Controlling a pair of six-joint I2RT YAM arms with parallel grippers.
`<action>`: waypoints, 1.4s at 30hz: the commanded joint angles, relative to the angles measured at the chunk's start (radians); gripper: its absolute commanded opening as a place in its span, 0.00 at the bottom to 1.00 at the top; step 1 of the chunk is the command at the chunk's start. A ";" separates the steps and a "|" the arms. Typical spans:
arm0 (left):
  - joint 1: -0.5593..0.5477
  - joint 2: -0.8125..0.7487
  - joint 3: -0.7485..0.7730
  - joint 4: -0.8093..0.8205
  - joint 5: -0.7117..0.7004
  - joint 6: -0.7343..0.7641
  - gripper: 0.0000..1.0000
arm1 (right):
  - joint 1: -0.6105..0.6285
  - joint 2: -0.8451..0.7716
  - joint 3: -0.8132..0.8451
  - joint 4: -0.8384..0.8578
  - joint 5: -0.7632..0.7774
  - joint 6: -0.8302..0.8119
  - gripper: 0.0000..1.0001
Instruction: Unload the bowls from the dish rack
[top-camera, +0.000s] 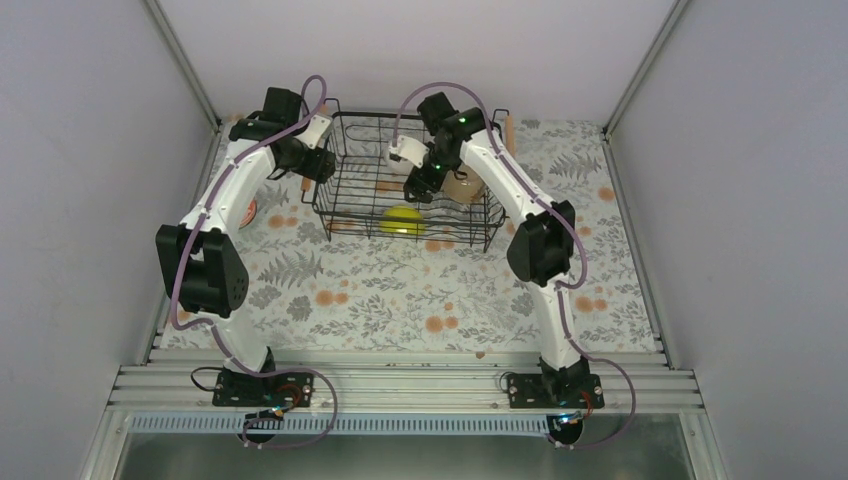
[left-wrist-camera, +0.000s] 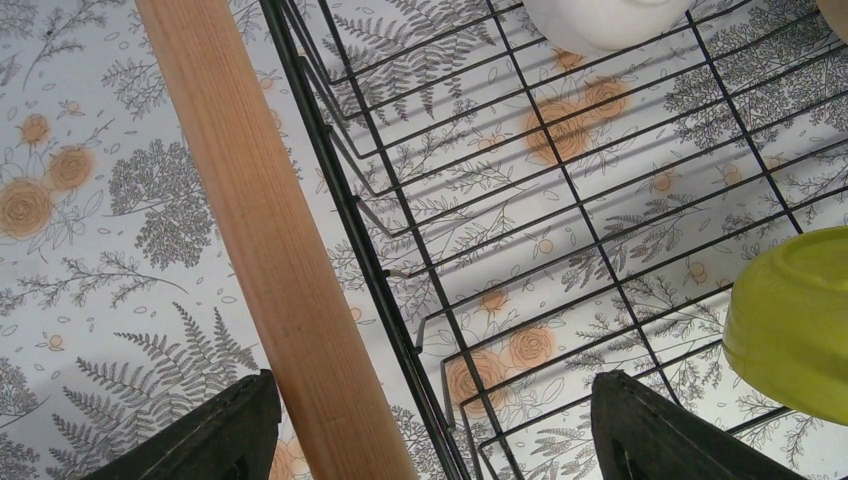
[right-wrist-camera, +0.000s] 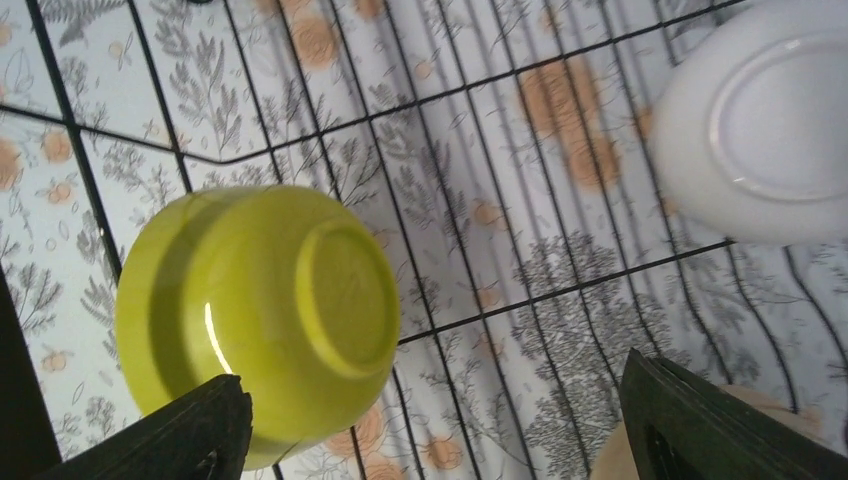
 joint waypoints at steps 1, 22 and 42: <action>-0.006 0.010 0.002 0.014 0.000 -0.015 0.78 | -0.009 -0.013 -0.033 -0.040 -0.044 -0.060 0.90; -0.007 0.022 -0.014 0.018 -0.003 -0.015 0.78 | 0.013 0.055 -0.097 -0.042 -0.097 -0.166 0.99; -0.020 0.066 -0.017 0.016 -0.002 -0.005 0.78 | 0.023 0.077 -0.081 -0.042 -0.203 -0.223 1.00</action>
